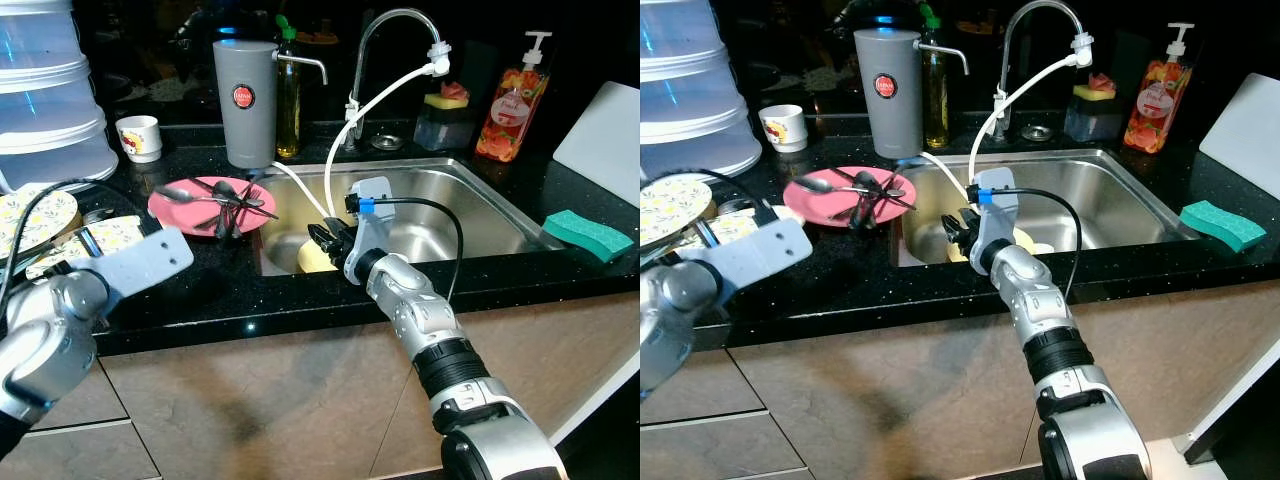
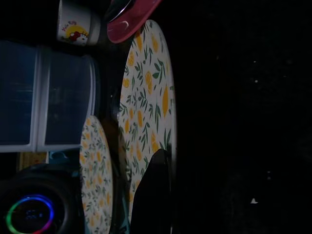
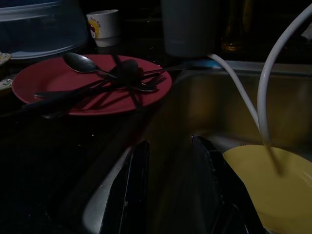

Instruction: Kitchen organization

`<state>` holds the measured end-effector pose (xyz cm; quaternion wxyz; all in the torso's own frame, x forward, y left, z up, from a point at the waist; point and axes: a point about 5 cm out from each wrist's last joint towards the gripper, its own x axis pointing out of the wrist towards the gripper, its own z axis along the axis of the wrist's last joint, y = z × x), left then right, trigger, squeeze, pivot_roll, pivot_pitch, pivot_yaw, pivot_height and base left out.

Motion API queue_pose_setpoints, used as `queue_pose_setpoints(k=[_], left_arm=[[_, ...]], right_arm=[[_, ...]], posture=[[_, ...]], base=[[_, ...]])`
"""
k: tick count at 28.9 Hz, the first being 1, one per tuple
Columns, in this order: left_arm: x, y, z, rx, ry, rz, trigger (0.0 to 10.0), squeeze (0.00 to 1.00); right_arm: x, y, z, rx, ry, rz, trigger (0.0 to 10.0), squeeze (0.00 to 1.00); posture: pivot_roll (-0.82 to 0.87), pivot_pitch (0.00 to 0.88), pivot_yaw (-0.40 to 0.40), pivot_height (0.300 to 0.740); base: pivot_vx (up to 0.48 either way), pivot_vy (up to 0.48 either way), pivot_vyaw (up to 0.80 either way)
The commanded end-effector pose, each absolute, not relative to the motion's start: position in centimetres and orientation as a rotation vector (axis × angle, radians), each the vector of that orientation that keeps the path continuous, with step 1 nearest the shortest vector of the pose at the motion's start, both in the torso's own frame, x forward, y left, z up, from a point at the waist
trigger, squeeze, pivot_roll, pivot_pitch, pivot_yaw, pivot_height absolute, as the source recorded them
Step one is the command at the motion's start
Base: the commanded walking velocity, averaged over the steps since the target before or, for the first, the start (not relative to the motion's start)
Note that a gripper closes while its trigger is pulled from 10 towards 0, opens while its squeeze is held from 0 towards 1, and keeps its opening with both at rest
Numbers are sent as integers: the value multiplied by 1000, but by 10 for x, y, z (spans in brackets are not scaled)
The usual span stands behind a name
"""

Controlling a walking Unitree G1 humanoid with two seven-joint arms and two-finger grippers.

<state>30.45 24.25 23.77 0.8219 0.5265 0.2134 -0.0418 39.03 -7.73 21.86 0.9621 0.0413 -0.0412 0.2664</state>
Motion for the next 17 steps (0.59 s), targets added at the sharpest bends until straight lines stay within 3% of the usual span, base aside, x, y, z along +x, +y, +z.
queue_pose_setpoints(k=[1, 17], left_arm=[[304, 240, 228, 1065, 501, -142, 0, 0], [306, 231, 268, 1032, 386, -111, 0, 0]], right_arm=[[389, -78, 218, 91, -78, 535, 10000, 0], [387, -72, 220, 87, -76, 555, 10000, 0]], posture=[[87, 26, -17, 740], [87, 35, -19, 740]], base=[[0, 0, 0], [0, 0, 0]])
